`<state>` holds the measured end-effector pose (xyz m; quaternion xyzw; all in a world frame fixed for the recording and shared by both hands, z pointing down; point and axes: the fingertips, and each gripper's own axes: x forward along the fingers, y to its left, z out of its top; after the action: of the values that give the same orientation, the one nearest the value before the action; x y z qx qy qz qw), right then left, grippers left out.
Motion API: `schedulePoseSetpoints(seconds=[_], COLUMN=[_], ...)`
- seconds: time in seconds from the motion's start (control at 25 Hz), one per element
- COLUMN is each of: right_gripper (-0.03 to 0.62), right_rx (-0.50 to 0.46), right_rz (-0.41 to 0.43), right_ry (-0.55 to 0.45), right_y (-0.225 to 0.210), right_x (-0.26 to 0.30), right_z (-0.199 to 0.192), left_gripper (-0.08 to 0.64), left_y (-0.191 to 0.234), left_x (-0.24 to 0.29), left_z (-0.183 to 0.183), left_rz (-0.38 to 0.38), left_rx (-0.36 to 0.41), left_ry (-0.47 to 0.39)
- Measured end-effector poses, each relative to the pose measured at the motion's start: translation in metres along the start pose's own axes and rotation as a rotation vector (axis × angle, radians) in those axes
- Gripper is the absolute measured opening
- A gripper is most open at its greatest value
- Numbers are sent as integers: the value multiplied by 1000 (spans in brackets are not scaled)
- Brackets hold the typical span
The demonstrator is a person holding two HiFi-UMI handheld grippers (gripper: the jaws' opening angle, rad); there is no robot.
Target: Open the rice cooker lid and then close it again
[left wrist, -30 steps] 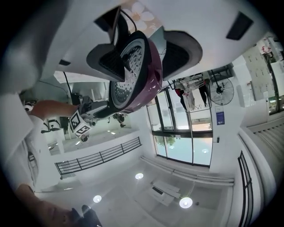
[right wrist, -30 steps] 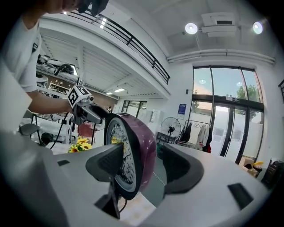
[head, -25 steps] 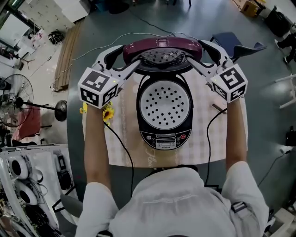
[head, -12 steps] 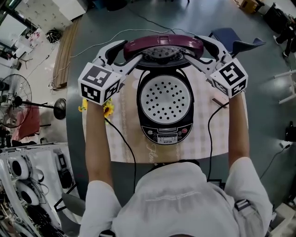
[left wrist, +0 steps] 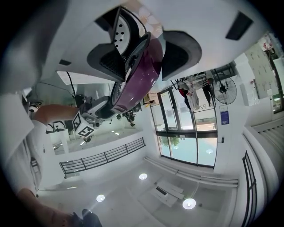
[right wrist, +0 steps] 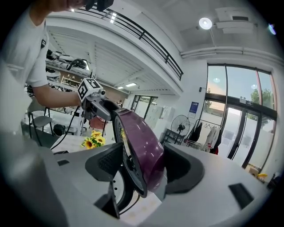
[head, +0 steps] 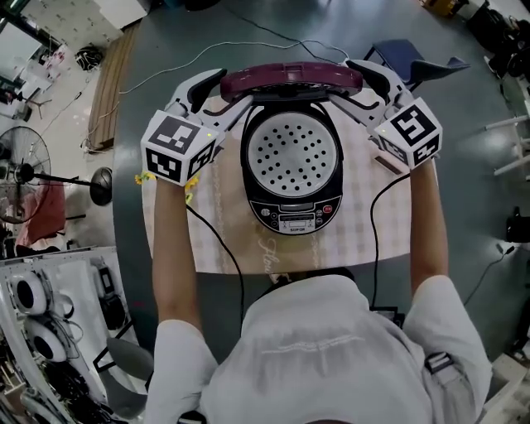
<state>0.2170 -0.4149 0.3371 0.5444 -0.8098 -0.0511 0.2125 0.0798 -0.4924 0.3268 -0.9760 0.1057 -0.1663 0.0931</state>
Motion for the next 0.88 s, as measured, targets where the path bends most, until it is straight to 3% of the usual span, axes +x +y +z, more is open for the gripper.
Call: schedulePoseSetpoints(seconds=[0.24,0.52,0.88], right_gripper=[287,291,305], right_rx=[4,16,-82], right_rz=[24,61,120], right_ry=[18,28,156], right_y=[26,61,118], right_x=[-14,-33,-48], right_z=[-5,-20,-53], left_gripper=[274,276,287], left_y=[-22,-57,-102], left_x=[-16,-30,-47], left_z=[-14,-39,-85], left_rz=[24,32,42], left_rx=[26,108,284], left_ry=[32,137,304])
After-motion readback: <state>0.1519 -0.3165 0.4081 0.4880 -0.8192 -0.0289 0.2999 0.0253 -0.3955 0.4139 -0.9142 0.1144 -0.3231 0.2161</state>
